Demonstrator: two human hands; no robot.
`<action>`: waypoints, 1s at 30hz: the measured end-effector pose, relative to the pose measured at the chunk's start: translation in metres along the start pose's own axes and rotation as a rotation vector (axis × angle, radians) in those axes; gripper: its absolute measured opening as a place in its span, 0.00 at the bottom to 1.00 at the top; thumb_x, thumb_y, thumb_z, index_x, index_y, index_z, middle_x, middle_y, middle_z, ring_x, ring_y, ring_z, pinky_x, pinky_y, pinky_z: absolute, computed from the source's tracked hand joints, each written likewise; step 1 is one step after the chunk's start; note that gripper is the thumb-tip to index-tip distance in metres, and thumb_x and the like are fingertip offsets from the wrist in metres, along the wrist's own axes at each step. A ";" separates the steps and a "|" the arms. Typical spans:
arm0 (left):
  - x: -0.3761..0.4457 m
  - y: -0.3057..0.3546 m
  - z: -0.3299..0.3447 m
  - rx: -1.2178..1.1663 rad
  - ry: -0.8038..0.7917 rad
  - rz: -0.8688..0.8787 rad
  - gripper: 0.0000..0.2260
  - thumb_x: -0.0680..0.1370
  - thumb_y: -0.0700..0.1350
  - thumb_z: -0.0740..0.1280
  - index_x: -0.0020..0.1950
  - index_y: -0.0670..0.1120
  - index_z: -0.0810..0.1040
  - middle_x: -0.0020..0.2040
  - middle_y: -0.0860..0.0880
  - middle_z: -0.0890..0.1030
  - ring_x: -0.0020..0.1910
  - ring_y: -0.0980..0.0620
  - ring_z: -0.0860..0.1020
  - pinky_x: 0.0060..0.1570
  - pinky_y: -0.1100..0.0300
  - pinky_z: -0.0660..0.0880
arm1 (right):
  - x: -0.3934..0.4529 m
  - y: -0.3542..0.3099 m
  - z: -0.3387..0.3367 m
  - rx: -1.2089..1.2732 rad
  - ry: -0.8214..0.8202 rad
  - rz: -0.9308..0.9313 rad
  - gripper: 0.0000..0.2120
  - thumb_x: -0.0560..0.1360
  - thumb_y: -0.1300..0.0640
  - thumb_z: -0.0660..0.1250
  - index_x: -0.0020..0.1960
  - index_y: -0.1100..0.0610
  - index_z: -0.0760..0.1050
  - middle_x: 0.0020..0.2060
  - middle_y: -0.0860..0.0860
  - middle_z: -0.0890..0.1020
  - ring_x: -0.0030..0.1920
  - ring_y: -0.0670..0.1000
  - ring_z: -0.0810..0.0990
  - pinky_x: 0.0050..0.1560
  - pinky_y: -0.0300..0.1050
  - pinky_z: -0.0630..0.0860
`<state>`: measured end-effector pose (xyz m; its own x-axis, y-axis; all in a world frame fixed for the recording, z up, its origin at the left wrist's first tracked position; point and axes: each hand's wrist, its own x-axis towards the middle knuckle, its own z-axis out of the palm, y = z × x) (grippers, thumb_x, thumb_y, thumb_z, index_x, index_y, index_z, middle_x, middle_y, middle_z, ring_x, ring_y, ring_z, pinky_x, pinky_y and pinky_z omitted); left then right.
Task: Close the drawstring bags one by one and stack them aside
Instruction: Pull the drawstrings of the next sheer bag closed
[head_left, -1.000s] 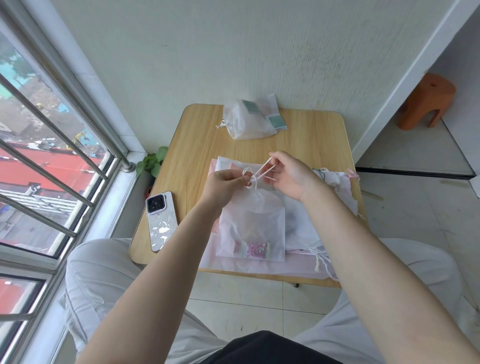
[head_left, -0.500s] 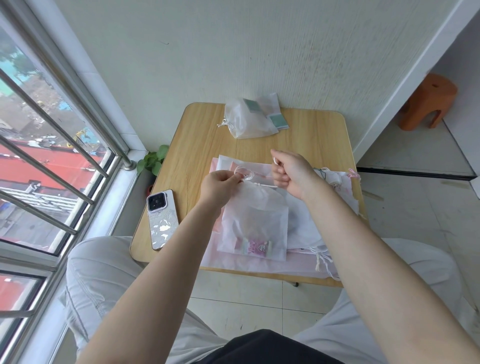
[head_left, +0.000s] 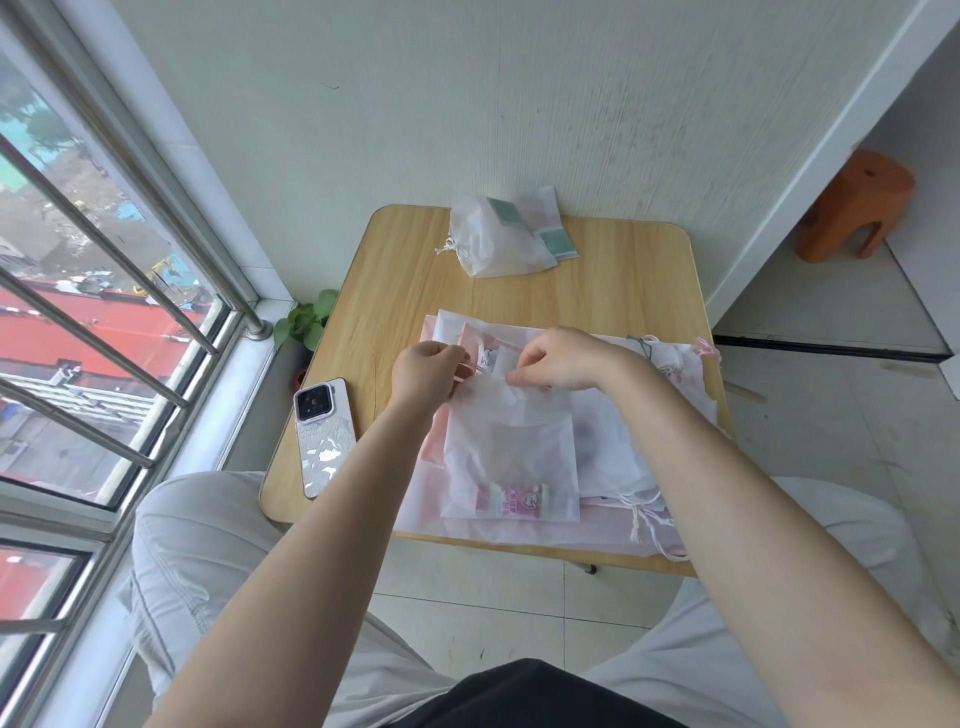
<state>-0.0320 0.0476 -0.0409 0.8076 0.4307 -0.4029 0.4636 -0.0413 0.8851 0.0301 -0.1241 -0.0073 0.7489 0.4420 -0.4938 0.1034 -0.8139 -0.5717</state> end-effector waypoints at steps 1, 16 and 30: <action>0.002 0.000 -0.001 0.016 0.040 -0.003 0.08 0.76 0.41 0.63 0.42 0.42 0.81 0.38 0.47 0.83 0.36 0.47 0.80 0.40 0.54 0.78 | 0.000 0.000 0.000 0.001 0.003 -0.009 0.15 0.73 0.48 0.71 0.45 0.60 0.81 0.36 0.49 0.78 0.36 0.49 0.73 0.41 0.43 0.70; 0.003 0.019 -0.005 0.698 -0.370 0.299 0.11 0.77 0.43 0.61 0.45 0.47 0.84 0.45 0.54 0.80 0.45 0.53 0.76 0.43 0.63 0.71 | 0.003 -0.001 0.005 0.040 0.039 -0.068 0.08 0.72 0.53 0.73 0.45 0.58 0.83 0.45 0.54 0.83 0.44 0.51 0.78 0.43 0.44 0.72; -0.009 0.032 -0.008 0.219 -0.540 0.166 0.10 0.79 0.41 0.62 0.41 0.44 0.79 0.27 0.57 0.72 0.28 0.54 0.68 0.29 0.64 0.62 | 0.002 -0.007 0.012 -0.069 0.084 -0.079 0.04 0.73 0.54 0.71 0.45 0.54 0.81 0.42 0.48 0.81 0.46 0.51 0.78 0.47 0.45 0.74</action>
<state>-0.0271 0.0499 -0.0068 0.9198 -0.1130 -0.3759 0.3340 -0.2777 0.9007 0.0235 -0.1127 -0.0120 0.7888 0.4749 -0.3902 0.2067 -0.8028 -0.5592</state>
